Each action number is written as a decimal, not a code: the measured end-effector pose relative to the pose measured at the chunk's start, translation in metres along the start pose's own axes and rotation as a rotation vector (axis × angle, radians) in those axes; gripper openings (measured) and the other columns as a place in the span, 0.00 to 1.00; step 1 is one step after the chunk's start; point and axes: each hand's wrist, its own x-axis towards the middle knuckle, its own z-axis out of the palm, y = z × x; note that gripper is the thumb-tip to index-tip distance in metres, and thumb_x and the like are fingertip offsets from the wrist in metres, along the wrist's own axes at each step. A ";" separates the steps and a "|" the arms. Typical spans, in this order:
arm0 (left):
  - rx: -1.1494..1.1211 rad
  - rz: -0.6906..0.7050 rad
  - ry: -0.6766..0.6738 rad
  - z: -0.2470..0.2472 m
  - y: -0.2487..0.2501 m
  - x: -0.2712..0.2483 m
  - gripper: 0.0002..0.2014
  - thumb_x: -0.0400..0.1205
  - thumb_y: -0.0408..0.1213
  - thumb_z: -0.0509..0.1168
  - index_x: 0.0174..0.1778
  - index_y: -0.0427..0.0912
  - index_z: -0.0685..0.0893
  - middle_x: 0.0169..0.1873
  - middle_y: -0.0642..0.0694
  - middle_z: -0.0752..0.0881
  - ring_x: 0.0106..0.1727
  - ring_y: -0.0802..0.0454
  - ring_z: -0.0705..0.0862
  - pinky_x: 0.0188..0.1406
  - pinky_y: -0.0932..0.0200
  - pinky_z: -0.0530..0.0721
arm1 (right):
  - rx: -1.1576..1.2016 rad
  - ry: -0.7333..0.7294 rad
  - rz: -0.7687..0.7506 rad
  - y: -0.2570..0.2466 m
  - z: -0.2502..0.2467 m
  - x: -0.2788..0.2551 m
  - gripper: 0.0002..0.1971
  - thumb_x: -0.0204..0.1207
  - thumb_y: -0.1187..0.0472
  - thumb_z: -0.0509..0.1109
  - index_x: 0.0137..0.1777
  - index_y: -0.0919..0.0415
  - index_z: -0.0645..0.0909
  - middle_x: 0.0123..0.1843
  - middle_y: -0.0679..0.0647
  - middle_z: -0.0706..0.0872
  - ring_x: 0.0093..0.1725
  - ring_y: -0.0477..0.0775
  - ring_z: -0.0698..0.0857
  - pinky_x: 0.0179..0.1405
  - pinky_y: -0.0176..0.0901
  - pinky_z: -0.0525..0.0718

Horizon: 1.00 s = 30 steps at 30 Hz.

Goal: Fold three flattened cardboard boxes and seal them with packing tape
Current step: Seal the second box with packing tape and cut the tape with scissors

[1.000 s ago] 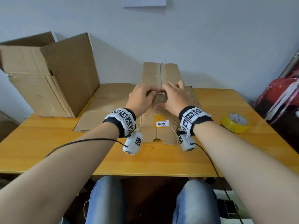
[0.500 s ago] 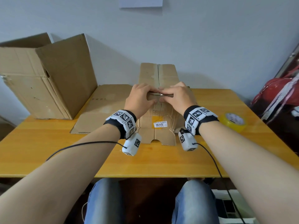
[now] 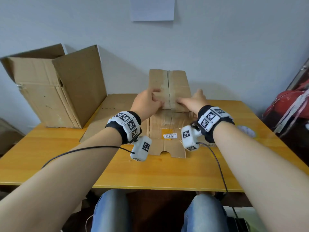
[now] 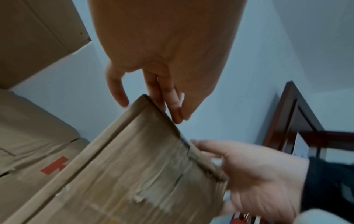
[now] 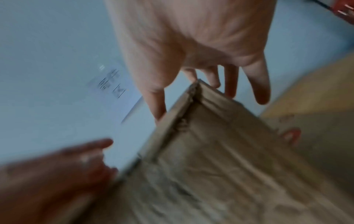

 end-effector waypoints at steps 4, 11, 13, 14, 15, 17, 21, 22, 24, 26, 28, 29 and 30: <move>-0.081 -0.282 0.009 -0.014 0.003 0.007 0.36 0.78 0.40 0.76 0.81 0.41 0.67 0.70 0.41 0.74 0.58 0.45 0.82 0.58 0.53 0.85 | 0.116 -0.166 0.094 0.003 -0.009 0.000 0.43 0.63 0.34 0.82 0.70 0.62 0.76 0.63 0.56 0.84 0.59 0.60 0.85 0.62 0.57 0.86; -0.422 -0.357 0.005 -0.030 0.008 0.006 0.05 0.82 0.43 0.68 0.49 0.49 0.89 0.47 0.46 0.90 0.53 0.43 0.88 0.58 0.42 0.88 | 0.346 -0.004 -0.100 -0.012 -0.013 -0.017 0.16 0.77 0.45 0.72 0.35 0.55 0.77 0.33 0.51 0.81 0.38 0.57 0.84 0.48 0.46 0.82; -0.461 -0.257 0.073 -0.041 0.018 0.008 0.05 0.82 0.41 0.68 0.46 0.49 0.89 0.42 0.48 0.90 0.48 0.45 0.89 0.52 0.46 0.89 | 0.388 0.088 -0.187 -0.027 -0.023 -0.021 0.16 0.77 0.47 0.70 0.34 0.56 0.76 0.32 0.51 0.80 0.37 0.57 0.83 0.43 0.44 0.80; -0.484 -0.212 0.094 -0.047 0.022 0.009 0.05 0.83 0.40 0.68 0.49 0.49 0.90 0.43 0.50 0.90 0.49 0.47 0.89 0.50 0.49 0.88 | 0.412 0.124 -0.229 -0.034 -0.028 -0.021 0.15 0.75 0.45 0.70 0.39 0.58 0.81 0.37 0.53 0.85 0.41 0.57 0.85 0.45 0.45 0.83; -0.513 -0.165 0.110 -0.053 0.023 0.010 0.08 0.83 0.38 0.68 0.55 0.49 0.90 0.47 0.50 0.91 0.52 0.48 0.90 0.52 0.51 0.89 | 0.419 0.160 -0.281 -0.039 -0.032 -0.021 0.18 0.73 0.44 0.70 0.48 0.60 0.85 0.46 0.55 0.88 0.47 0.56 0.88 0.50 0.47 0.86; -0.549 -0.070 0.151 -0.060 0.020 0.008 0.19 0.83 0.33 0.69 0.71 0.46 0.83 0.59 0.48 0.89 0.59 0.51 0.88 0.57 0.54 0.89 | 0.404 0.218 -0.391 -0.042 -0.034 -0.027 0.22 0.73 0.45 0.70 0.63 0.56 0.85 0.60 0.52 0.83 0.54 0.45 0.85 0.60 0.43 0.85; -0.434 0.044 0.211 -0.059 0.010 -0.004 0.34 0.78 0.21 0.69 0.78 0.43 0.67 0.72 0.50 0.75 0.70 0.53 0.78 0.48 0.67 0.87 | 0.458 0.235 -0.639 -0.025 -0.024 -0.038 0.29 0.80 0.68 0.69 0.79 0.52 0.68 0.72 0.45 0.71 0.62 0.22 0.73 0.62 0.20 0.75; -0.439 0.056 0.200 -0.058 0.010 -0.007 0.36 0.77 0.18 0.68 0.79 0.44 0.64 0.71 0.50 0.73 0.71 0.53 0.77 0.46 0.69 0.86 | 0.484 0.227 -0.638 -0.020 -0.021 -0.038 0.32 0.79 0.72 0.67 0.80 0.49 0.65 0.75 0.44 0.71 0.66 0.25 0.73 0.66 0.25 0.76; -0.465 0.083 0.164 -0.059 0.011 -0.007 0.40 0.77 0.18 0.67 0.82 0.48 0.60 0.70 0.49 0.74 0.69 0.56 0.78 0.48 0.67 0.87 | 0.525 0.195 -0.583 -0.018 -0.022 -0.036 0.36 0.76 0.75 0.63 0.78 0.42 0.64 0.74 0.45 0.73 0.68 0.35 0.77 0.61 0.25 0.80; -0.457 0.110 0.133 -0.061 0.013 -0.003 0.42 0.77 0.18 0.65 0.84 0.47 0.58 0.70 0.44 0.78 0.67 0.56 0.81 0.56 0.59 0.88 | 0.570 0.169 -0.469 -0.021 -0.025 -0.033 0.34 0.74 0.78 0.58 0.76 0.46 0.72 0.62 0.46 0.83 0.59 0.45 0.83 0.42 0.19 0.80; -0.492 0.107 0.077 -0.063 0.014 0.000 0.41 0.77 0.20 0.62 0.85 0.50 0.58 0.70 0.37 0.78 0.63 0.55 0.84 0.58 0.52 0.89 | 0.680 0.116 -0.400 -0.021 -0.027 -0.031 0.33 0.72 0.81 0.54 0.67 0.48 0.82 0.44 0.41 0.88 0.48 0.53 0.83 0.39 0.30 0.85; -0.515 0.090 0.047 -0.064 0.014 -0.001 0.42 0.76 0.23 0.62 0.85 0.56 0.59 0.72 0.38 0.78 0.64 0.52 0.85 0.58 0.47 0.89 | 0.732 0.084 -0.383 -0.019 -0.027 -0.030 0.34 0.71 0.81 0.52 0.59 0.43 0.85 0.39 0.38 0.89 0.45 0.54 0.83 0.45 0.44 0.88; -0.529 0.074 0.018 -0.065 0.014 -0.002 0.42 0.75 0.27 0.61 0.84 0.63 0.59 0.74 0.42 0.77 0.67 0.49 0.85 0.59 0.41 0.89 | 0.768 0.054 -0.370 -0.017 -0.027 -0.031 0.35 0.69 0.80 0.52 0.52 0.40 0.87 0.37 0.36 0.88 0.44 0.55 0.82 0.46 0.54 0.87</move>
